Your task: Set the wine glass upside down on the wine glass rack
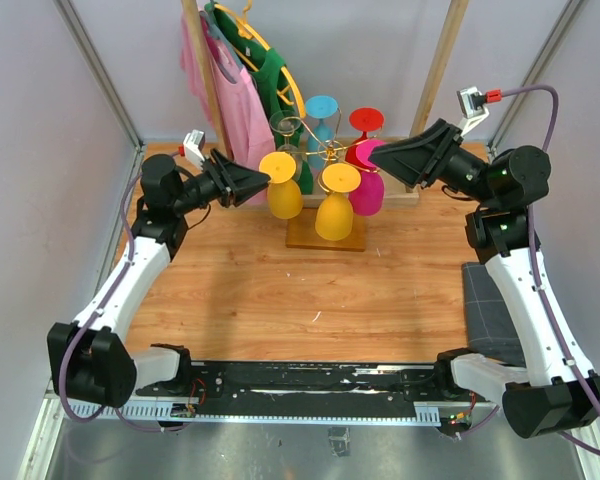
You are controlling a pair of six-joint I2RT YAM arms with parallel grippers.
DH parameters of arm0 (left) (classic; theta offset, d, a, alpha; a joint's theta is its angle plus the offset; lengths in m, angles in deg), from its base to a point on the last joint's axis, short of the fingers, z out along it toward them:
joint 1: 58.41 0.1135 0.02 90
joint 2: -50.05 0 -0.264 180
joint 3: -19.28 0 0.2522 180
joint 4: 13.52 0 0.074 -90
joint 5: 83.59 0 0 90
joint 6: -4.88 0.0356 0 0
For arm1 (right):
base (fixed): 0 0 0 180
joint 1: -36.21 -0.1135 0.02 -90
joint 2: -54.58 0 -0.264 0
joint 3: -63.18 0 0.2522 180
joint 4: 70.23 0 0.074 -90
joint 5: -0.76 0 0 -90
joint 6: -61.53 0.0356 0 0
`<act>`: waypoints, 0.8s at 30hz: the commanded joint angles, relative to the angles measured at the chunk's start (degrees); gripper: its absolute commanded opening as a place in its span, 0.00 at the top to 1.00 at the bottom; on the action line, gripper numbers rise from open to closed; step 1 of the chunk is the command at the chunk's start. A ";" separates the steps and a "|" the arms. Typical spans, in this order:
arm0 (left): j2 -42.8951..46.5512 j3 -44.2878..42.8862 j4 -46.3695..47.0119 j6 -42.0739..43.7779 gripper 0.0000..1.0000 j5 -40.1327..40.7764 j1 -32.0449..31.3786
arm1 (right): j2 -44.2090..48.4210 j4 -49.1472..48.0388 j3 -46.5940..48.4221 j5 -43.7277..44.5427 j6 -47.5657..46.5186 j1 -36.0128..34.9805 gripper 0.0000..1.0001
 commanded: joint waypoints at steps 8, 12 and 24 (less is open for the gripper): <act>8.98 -5.35 -12.75 10.20 0.49 3.16 0.16 | 2.06 13.01 0.80 3.75 -12.50 0.83 0.29; 11.31 -6.76 -14.81 14.16 0.42 3.93 0.16 | 2.67 20.44 1.10 6.87 -16.44 0.87 0.25; 13.66 -7.24 -18.96 18.39 0.08 4.36 0.16 | 3.10 31.23 2.07 11.21 -22.53 1.34 0.02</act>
